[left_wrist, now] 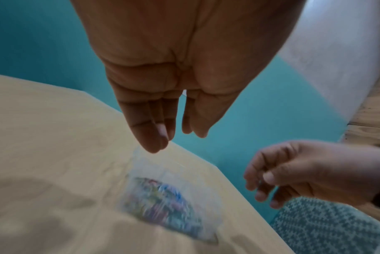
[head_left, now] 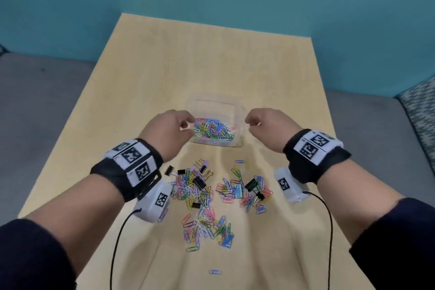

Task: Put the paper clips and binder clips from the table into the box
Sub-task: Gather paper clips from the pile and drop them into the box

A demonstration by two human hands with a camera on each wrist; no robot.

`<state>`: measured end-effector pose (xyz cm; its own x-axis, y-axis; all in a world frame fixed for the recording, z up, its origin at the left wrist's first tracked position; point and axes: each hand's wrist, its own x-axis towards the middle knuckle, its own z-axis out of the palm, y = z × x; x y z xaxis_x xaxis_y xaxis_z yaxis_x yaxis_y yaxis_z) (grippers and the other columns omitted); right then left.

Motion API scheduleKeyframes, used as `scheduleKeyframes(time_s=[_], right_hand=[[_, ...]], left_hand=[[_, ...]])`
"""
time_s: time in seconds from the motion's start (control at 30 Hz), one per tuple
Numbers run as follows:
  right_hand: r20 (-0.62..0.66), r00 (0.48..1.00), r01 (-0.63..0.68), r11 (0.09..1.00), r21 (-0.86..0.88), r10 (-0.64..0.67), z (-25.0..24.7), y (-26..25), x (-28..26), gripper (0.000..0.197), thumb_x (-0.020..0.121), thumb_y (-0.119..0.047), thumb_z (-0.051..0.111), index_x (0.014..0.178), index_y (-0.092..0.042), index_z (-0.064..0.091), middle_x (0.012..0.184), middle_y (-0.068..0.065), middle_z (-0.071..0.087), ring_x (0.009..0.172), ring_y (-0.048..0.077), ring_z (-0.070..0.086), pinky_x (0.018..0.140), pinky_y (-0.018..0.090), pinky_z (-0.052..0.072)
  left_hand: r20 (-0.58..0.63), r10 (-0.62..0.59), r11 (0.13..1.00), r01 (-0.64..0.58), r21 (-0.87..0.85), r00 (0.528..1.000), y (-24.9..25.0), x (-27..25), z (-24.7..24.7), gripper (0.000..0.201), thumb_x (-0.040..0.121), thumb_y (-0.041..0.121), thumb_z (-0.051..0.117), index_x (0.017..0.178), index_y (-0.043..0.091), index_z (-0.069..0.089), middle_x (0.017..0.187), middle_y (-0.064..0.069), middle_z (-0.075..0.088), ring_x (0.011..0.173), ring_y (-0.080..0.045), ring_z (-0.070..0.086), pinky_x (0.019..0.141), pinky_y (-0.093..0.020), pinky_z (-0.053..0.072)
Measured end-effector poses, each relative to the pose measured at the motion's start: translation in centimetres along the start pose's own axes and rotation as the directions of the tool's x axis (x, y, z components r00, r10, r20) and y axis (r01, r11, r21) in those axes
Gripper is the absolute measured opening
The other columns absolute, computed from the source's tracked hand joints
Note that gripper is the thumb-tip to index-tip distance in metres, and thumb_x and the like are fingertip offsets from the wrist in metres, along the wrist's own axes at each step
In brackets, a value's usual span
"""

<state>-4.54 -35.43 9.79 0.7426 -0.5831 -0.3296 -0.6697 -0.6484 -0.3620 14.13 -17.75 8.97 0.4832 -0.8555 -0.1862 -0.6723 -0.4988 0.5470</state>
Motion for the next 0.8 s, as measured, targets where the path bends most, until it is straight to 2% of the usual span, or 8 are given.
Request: scheduleKeyframes(time_s=[0.13,0.2,0.27,0.33,0.43,0.53,0.63,0.8], right_hand=[[0.117,0.991,-0.054,0.99,-0.13,0.069,5.0,4.9,-6.0,0.03,0.089,-0.01,0.043,0.113,-0.018,0.059,0.11,0.004,0.06,0.091,0.021,0.057,0.076,0.03,0.045],[0.159,0.985,-0.033,0.984,-0.173,0.061,7.4,6.1,-8.7,0.039,0.086,-0.004,0.042,0.119,-0.019,0.055,0.109,0.002,0.054,0.094,0.02,0.051,0.079,0.03,0.044],[0.165,0.986,-0.003,0.982,-0.189,0.034,9.1,6.6,-10.3,0.05,0.082,0.002,0.04,0.125,-0.022,0.049,0.113,0.001,0.049,0.104,0.022,0.046,0.082,0.031,0.044],[0.131,0.991,0.02,0.983,-0.181,0.004,10.1,6.8,-10.6,0.062,0.078,0.006,0.039,0.132,-0.025,0.043,0.119,0.0,0.045,0.108,0.022,0.041,0.083,0.031,0.045],[0.096,0.993,0.08,0.977,-0.196,-0.062,10.7,6.7,-9.7,0.068,0.08,0.005,0.042,0.139,-0.028,0.036,0.125,0.001,0.042,0.109,0.023,0.038,0.086,0.032,0.044],[0.088,0.991,0.123,0.968,-0.221,-0.105,10.8,6.2,-9.1,0.056,0.085,-0.002,0.048,0.134,-0.029,0.042,0.123,0.001,0.043,0.106,0.022,0.038,0.085,0.033,0.045],[0.081,0.992,0.114,0.972,-0.204,-0.099,10.8,6.2,-9.2,0.049,0.087,-0.004,0.047,0.129,-0.028,0.047,0.119,0.0,0.044,0.104,0.021,0.039,0.085,0.033,0.043],[0.075,0.992,0.112,0.975,-0.193,-0.099,11.8,7.2,-11.1,0.055,0.076,0.004,0.041,0.122,-0.025,0.052,0.113,0.0,0.045,0.098,0.023,0.039,0.084,0.034,0.041]], left_hand=[[-0.018,-0.083,0.996,0.083,-0.03,0.996,-3.5,-7.5,2.2,0.016,0.084,0.024,0.062,0.1,0.022,0.066,0.094,0.001,0.06,0.08,-0.017,0.058,0.076,-0.031,0.046],[0.015,-0.143,0.989,0.144,-0.041,0.99,-4.9,-11.1,4.1,0.008,0.084,0.023,0.061,0.091,0.026,0.064,0.09,0.003,0.056,0.076,-0.014,0.057,0.073,-0.031,0.045],[0.042,-0.148,0.987,0.15,-0.051,0.988,-6.0,-14.2,6.1,0.011,0.083,0.02,0.064,0.085,0.03,0.062,0.086,0.008,0.053,0.074,-0.008,0.055,0.069,-0.029,0.042],[0.056,-0.135,0.989,0.139,-0.059,0.989,-6.7,-16.3,7.8,0.014,0.081,0.018,0.067,0.085,0.03,0.062,0.084,0.01,0.052,0.072,-0.004,0.053,0.066,-0.027,0.04],[0.052,-0.127,0.99,0.13,-0.053,0.991,-6.7,-17.6,9.0,0.013,0.081,0.02,0.067,0.088,0.03,0.062,0.086,0.01,0.052,0.073,-0.006,0.054,0.066,-0.026,0.04],[0.043,-0.108,0.993,0.109,-0.036,0.993,-5.9,-17.7,9.2,0.011,0.084,0.022,0.063,0.094,0.027,0.063,0.09,0.01,0.053,0.077,-0.009,0.055,0.069,-0.027,0.042],[0.037,-0.098,0.994,0.099,-0.033,0.994,-5.3,-17.6,8.9,0.011,0.086,0.023,0.06,0.097,0.026,0.062,0.091,0.01,0.052,0.079,-0.01,0.054,0.07,-0.027,0.041],[0.045,-0.093,0.995,0.094,-0.036,0.995,-5.0,-18.3,8.7,0.012,0.087,0.024,0.058,0.098,0.026,0.062,0.095,0.01,0.052,0.081,-0.01,0.056,0.07,-0.027,0.041]])
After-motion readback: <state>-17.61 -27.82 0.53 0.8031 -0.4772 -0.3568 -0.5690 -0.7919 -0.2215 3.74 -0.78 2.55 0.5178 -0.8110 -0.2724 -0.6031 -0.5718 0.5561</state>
